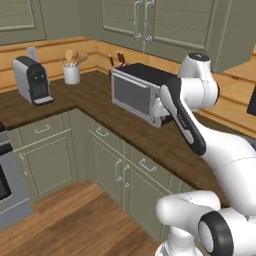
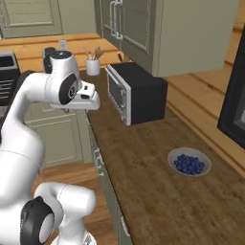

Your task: Take a straw from the drawer in front and place it inside the glass cup on the dining counter.

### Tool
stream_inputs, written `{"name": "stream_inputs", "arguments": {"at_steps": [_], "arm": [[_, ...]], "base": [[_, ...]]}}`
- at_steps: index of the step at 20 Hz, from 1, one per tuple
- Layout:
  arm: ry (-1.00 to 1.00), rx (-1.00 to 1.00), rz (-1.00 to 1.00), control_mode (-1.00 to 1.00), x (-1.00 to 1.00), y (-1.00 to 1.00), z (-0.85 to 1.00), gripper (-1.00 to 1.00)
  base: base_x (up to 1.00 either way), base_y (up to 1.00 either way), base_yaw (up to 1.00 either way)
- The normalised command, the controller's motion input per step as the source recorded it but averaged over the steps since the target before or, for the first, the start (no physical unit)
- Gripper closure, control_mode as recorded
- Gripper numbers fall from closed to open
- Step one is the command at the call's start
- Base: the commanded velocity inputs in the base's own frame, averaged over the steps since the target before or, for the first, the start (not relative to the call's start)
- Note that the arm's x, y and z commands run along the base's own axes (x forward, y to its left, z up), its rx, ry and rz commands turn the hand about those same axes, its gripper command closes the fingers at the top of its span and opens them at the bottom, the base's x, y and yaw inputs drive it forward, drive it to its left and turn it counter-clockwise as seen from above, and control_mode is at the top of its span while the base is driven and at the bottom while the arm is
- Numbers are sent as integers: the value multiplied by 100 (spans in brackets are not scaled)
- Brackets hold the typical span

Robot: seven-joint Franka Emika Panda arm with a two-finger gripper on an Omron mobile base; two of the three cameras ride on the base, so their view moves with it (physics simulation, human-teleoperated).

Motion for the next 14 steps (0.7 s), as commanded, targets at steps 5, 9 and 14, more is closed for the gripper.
{"name": "stream_inputs", "arguments": {"at_steps": [5,9,14], "arm": [[0,0,15,-100,-13,-25,0,-100],[-12,-15,5,-100,-33,63,-9,-100],[-13,-31,0,-100,-3,99,-49,-100]], "base": [[0,-16,4],[0,0,0],[0,0,0]]}}
